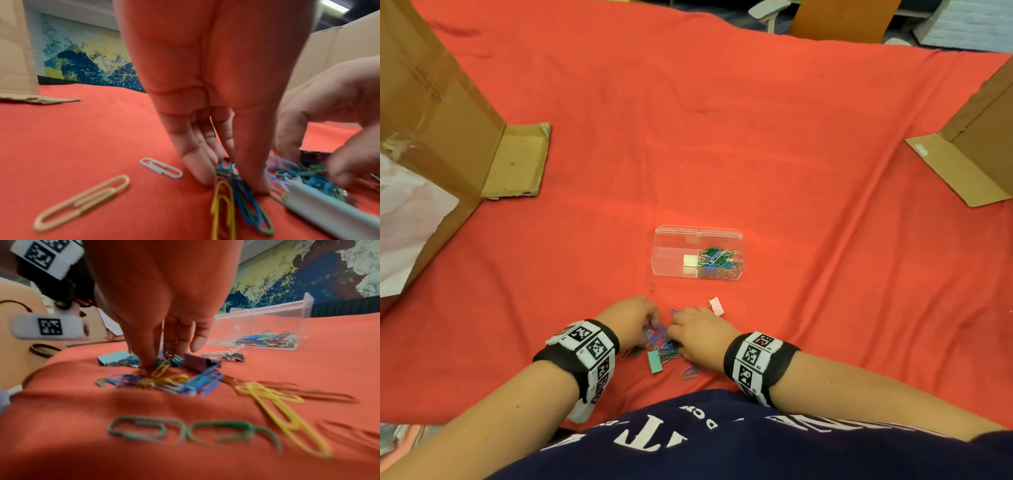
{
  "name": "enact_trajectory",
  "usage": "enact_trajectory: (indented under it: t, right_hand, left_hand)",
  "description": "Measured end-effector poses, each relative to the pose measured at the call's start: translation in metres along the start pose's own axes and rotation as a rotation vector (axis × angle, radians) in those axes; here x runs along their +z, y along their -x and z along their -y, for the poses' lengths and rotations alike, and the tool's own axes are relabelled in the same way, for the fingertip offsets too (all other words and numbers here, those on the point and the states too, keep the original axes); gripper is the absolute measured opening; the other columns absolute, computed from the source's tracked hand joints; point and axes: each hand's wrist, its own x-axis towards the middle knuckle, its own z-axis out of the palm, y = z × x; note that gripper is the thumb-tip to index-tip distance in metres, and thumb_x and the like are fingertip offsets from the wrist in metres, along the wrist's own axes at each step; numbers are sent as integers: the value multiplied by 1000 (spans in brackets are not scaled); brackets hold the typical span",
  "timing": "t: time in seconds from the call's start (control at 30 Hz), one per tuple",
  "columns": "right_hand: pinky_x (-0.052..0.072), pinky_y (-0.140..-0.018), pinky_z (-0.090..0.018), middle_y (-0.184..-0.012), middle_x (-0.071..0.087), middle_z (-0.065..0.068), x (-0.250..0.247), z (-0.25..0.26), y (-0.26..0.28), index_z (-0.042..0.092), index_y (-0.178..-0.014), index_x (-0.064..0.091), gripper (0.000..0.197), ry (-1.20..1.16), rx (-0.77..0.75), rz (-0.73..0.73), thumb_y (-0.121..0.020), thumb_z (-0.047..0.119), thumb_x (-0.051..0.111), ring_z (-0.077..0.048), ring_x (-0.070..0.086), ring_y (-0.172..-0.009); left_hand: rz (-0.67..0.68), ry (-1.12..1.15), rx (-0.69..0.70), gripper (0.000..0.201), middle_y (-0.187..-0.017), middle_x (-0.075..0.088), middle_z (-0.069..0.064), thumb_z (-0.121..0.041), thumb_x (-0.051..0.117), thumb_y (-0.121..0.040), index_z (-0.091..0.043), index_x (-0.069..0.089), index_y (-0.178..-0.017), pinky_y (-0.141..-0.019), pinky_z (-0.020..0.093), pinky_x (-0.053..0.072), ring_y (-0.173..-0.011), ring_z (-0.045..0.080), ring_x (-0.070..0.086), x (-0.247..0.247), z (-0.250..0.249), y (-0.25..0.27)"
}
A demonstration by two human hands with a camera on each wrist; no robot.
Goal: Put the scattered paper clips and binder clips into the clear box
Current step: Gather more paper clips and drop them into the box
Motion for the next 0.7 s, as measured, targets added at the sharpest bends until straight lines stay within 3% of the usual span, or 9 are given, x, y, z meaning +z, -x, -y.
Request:
enact_trajectory:
  t: [0.07, 0.1, 0.17, 0.2, 0.27, 0.33, 0.5, 0.6, 0.7]
  right_hand:
    - [49, -75, -34, -83, 67, -4, 2, -3, 4, 17, -82, 66, 11, 34, 51, 25, -72, 22, 68, -25, 63, -84]
    - [50, -67, -26, -69, 66, 6, 5, -5, 5, 25, -69, 65, 13, 71, 100, 26, -62, 28, 76, -15, 64, -70]
    - [52, -62, -21, -54, 61, 10, 14, -10, 6, 28, -57, 62, 21, 47, 141, -54, -49, 31, 81, -9, 61, -55]
    - [55, -67, -26, -56, 63, 8, 12, -10, 9, 26, -59, 64, 18, -9, 130, -87, -52, 26, 81, -13, 62, -58]
    - [50, -85, -38, -78, 70, -2, 2, -13, 14, 19, -76, 68, 6, -158, 123, -121, -71, 16, 68, -23, 65, -80]
    - [38, -93, -36, -99, 68, -5, -7, -19, 21, 17, -95, 68, 16, -278, 222, -157, -85, 17, 55, -24, 59, -98]
    - [33, -55, -8, -87, 64, -2, -28, -42, 34, 16, -90, 70, 11, -643, 496, -374, -83, 13, 62, -8, 52, -66]
    - [36, -56, -6, -73, 61, 4, -39, -59, 37, 16, -84, 70, 8, -773, 593, -516, -81, 12, 65, -2, 49, -59]
    - [43, -59, -14, -62, 59, 6, -51, -72, 35, 15, -83, 70, 7, -907, 675, -655, -80, 9, 66, -8, 52, -58]
  left_hand:
    - [-30, 26, 21, 27, -71, 37, -15, -14, 73, -67, -15, 64, -92, -55, 15, 31, -79, 12, 47, 1, -2, 1]
    - [-30, 33, 22, 23, -70, 39, -15, -14, 72, -69, -15, 65, -91, -57, 16, 32, -79, 12, 48, 1, -2, 1]
    - [-20, 38, 12, 17, -70, 42, -14, -13, 68, -71, -15, 67, -87, -65, 20, 36, -78, 11, 50, 1, -4, 3]
    - [-20, 40, 7, 16, -71, 43, -13, -12, 66, -71, -15, 68, -86, -67, 20, 36, -77, 11, 51, 0, -4, 4]
    - [-25, 58, 0, 17, -73, 47, -11, -9, 63, -69, -16, 69, -84, -69, 19, 39, -77, 11, 52, -3, -7, 5]
    - [-30, 89, -6, 20, -80, 57, -4, -4, 60, -69, -15, 70, -83, -70, 19, 43, -76, 11, 55, -8, -10, 5]
    - [-164, 159, 42, 21, -78, 64, -1, -1, 57, -73, -15, 70, -83, -64, 13, 42, -67, 7, 55, -28, -27, -1]
    - [-296, 312, 104, 23, -69, 56, -13, -2, 64, -73, -24, 66, -76, -59, 6, 37, -59, -3, 51, -42, -44, -8]
    - [-424, 455, 129, 22, -71, 54, -11, 1, 66, -71, -21, 66, -77, -61, 9, 40, -65, 8, 53, -54, -61, -18]
